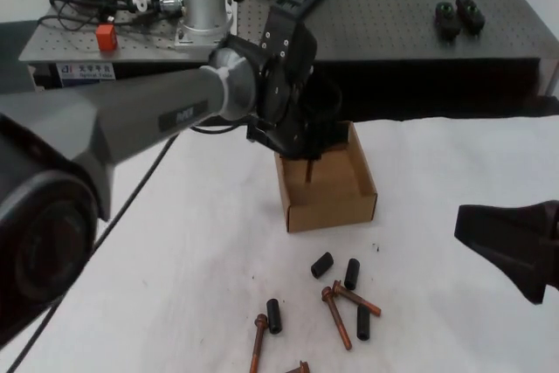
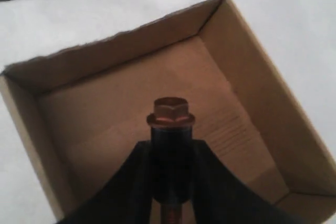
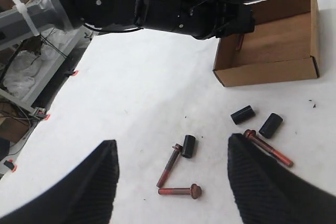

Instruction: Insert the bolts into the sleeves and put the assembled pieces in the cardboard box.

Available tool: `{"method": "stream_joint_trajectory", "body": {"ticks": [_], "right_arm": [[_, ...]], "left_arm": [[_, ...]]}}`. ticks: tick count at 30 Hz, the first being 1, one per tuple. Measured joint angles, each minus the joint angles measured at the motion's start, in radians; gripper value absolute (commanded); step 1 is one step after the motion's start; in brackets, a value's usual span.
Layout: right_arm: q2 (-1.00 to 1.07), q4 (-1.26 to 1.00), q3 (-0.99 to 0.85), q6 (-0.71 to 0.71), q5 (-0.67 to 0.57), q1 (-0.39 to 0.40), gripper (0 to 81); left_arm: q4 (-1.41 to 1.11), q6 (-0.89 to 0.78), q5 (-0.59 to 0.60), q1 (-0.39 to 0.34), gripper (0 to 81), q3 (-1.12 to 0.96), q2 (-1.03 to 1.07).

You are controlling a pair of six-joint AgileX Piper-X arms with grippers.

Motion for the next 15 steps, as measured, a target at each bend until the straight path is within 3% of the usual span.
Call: {"method": "stream_joint_trajectory", "body": {"ticks": [9, 15], "right_arm": [[0.0, 0.0, 0.0, 0.0, 0.005, 0.0, 45.2], [0.008, 0.03, 0.0, -0.017, 0.007, 0.0, 45.2]], "left_arm": [[0.026, 0.0, 0.0, 0.003, 1.3, -0.002, 0.019], [0.05, -0.015, 0.0, 0.003, 22.4, -0.002, 0.019]]}}
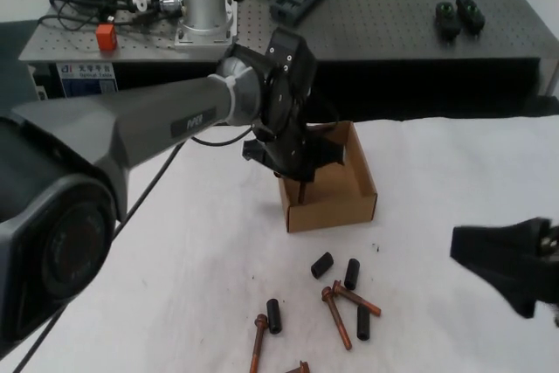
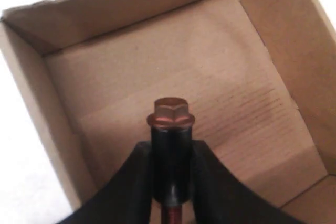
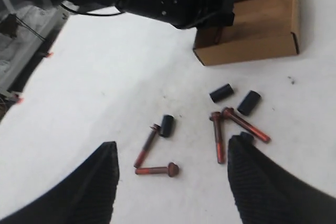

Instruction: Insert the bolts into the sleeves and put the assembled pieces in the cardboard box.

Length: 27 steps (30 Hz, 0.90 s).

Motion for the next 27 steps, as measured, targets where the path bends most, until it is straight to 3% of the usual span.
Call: {"method": "stream_joint_trajectory", "body": {"ticks": [3, 9, 13, 15, 17, 27], "right_arm": [[0.06, 0.044, 0.0, -0.031, 0.03, 0.0, 45.2], [0.314, 0.055, -0.012, -0.162, 0.049, 0.0, 44.9], [0.55, 0.061, -0.088, -0.221, 0.102, 0.0, 40.3], [0.82, 0.068, -0.255, -0.299, 0.157, 0.027, 40.1], [0.958, 0.102, -0.351, -0.362, 0.186, 0.071, 40.1], [1.191, 0.17, -0.5, -0.51, 0.281, 0.178, 37.5]], "left_arm": [[0.002, -0.002, 0.0, 0.0, 28.7, -0.002, 0.0], [0.02, 0.007, 0.0, 0.01, 28.5, -0.002, -0.047], [0.039, 0.068, -0.008, 0.02, 28.5, -0.002, -0.141], [0.047, 0.093, -0.011, 0.024, 28.5, 0.0, -0.205], [0.047, 0.105, -0.015, 0.026, 28.5, 0.01, -0.24], [-0.029, 0.116, -0.021, 0.032, 28.5, 0.298, -0.54]]}}
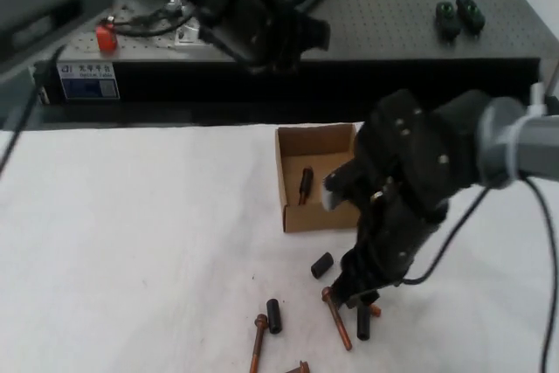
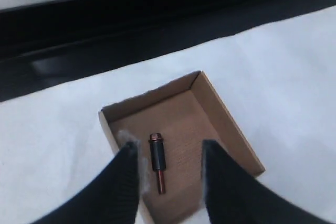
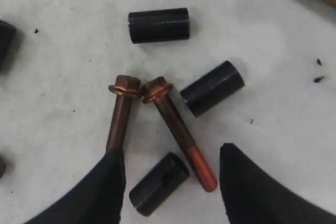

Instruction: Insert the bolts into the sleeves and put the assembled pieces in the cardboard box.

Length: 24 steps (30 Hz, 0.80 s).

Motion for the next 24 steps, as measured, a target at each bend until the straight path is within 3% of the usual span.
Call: {"method": "stream_joint_trajectory", "body": {"ticks": [8, 12, 17, 24], "right_arm": [[0.106, -0.003, -0.036, -0.05, 0.055, 0.031, 36.7], [0.146, -0.014, -0.055, -0.069, 0.073, 0.031, 25.6], [0.162, -0.009, -0.066, -0.079, 0.062, 0.038, 0.6], [0.151, -0.006, -0.069, -0.08, 0.053, 0.037, 0.5]], "left_arm": [[-0.028, 0.004, 0.0, 0.0, 28.5, 0.219, -0.172], [-0.034, 0.012, 0.0, 0.0, 28.5, 0.315, -0.256], [-0.002, 0.047, 0.004, 0.0, 28.5, 0.392, -0.334], [0.077, 0.078, 0.068, 0.0, 28.8, 0.424, -0.31]]}}
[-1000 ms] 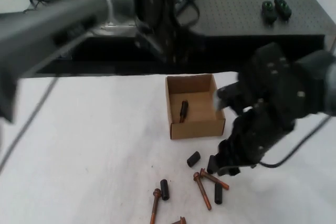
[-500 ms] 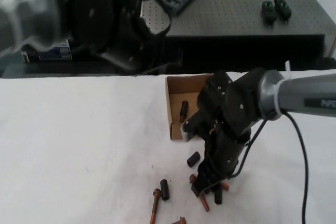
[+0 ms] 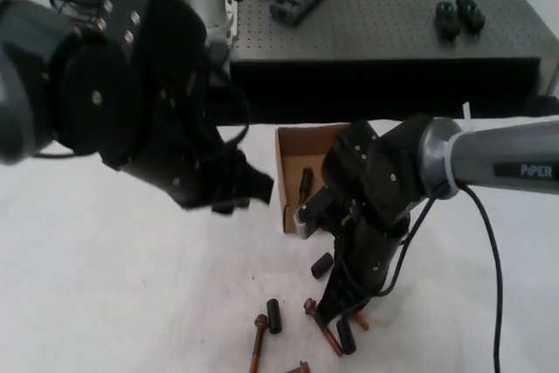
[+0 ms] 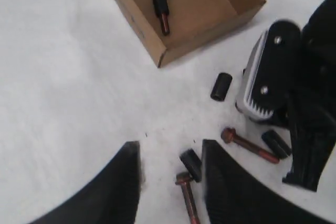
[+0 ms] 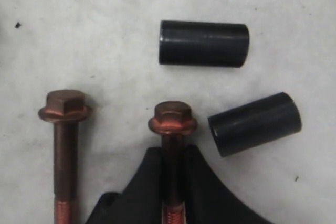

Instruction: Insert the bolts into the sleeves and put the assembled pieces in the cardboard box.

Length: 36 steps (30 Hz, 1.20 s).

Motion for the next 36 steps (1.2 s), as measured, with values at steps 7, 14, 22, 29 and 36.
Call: {"method": "stream_joint_trajectory", "body": {"ticks": [7, 14, 22, 29, 36], "right_arm": [[-0.277, -0.029, 0.129, 0.107, 0.003, -0.084, 0.5], [-0.525, -0.029, 0.261, 0.161, 0.003, -0.13, 0.5], [-0.836, 0.05, 0.473, 0.244, 0.003, -0.179, 0.5], [-0.944, 0.082, 0.537, 0.281, 0.003, -0.182, 0.5], [-0.968, 0.084, 0.536, 0.285, 0.003, -0.182, 0.5]], "left_arm": [[0.024, -0.008, 0.087, -0.028, 28.8, 0.002, 0.146], [0.025, -0.039, 0.13, -0.098, 36.3, -0.007, 0.286], [0.004, 0.068, 0.125, -0.127, 36.3, -0.243, 0.443], [0.204, 0.291, 0.123, -0.144, 36.3, -0.588, 0.698], [0.304, 0.398, 0.072, -0.165, 36.3, -0.695, 0.839]]}}
